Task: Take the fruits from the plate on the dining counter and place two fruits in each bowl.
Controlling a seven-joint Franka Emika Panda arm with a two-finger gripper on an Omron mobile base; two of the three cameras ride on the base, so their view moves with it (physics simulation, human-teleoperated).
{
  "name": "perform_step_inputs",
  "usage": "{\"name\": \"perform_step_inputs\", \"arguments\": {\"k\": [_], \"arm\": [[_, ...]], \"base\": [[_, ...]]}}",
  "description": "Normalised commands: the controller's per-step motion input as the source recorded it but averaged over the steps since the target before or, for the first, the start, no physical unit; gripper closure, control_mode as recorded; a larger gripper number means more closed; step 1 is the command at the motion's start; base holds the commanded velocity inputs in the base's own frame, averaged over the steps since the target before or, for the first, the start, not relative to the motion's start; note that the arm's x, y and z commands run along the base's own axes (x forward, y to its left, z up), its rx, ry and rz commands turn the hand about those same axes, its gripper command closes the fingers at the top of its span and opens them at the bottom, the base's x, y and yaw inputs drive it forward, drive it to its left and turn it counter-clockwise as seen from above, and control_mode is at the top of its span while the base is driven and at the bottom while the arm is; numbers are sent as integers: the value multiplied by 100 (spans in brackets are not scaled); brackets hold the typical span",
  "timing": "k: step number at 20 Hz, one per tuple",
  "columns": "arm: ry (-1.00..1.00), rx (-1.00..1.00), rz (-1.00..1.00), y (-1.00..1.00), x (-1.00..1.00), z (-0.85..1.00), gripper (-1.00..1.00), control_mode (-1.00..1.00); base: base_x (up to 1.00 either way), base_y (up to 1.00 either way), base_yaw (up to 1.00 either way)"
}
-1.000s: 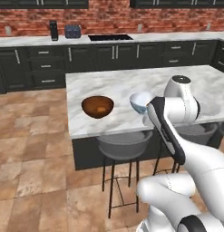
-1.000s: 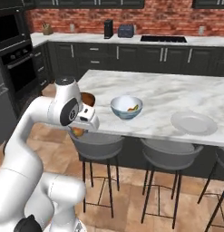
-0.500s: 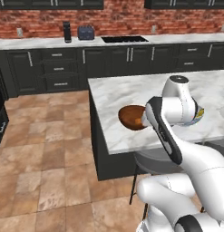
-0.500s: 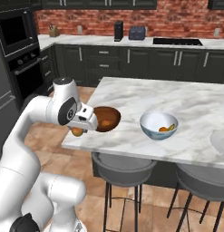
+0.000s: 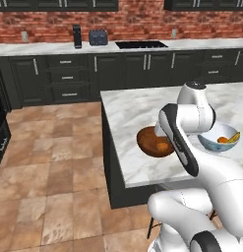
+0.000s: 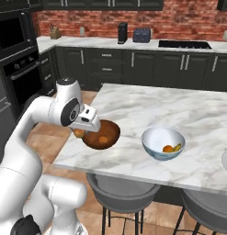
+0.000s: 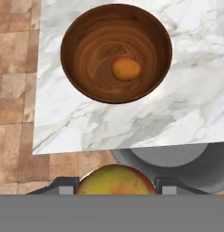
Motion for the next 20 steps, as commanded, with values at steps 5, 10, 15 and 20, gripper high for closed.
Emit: {"name": "perform_step_inputs", "arguments": {"k": [5, 10, 15, 20], "arm": [[0, 0, 0, 0, 0, 0, 100, 100], [0, 0, 0, 6, 72, 0, 100, -100], [0, 0, 0, -8, 88, -45, 100, -100], [0, 0, 0, -3, 54, -72, 100, -100]], "base": [[43, 2, 0], [11, 3, 0], [0, 0, 0], [0, 0, 0]]}}
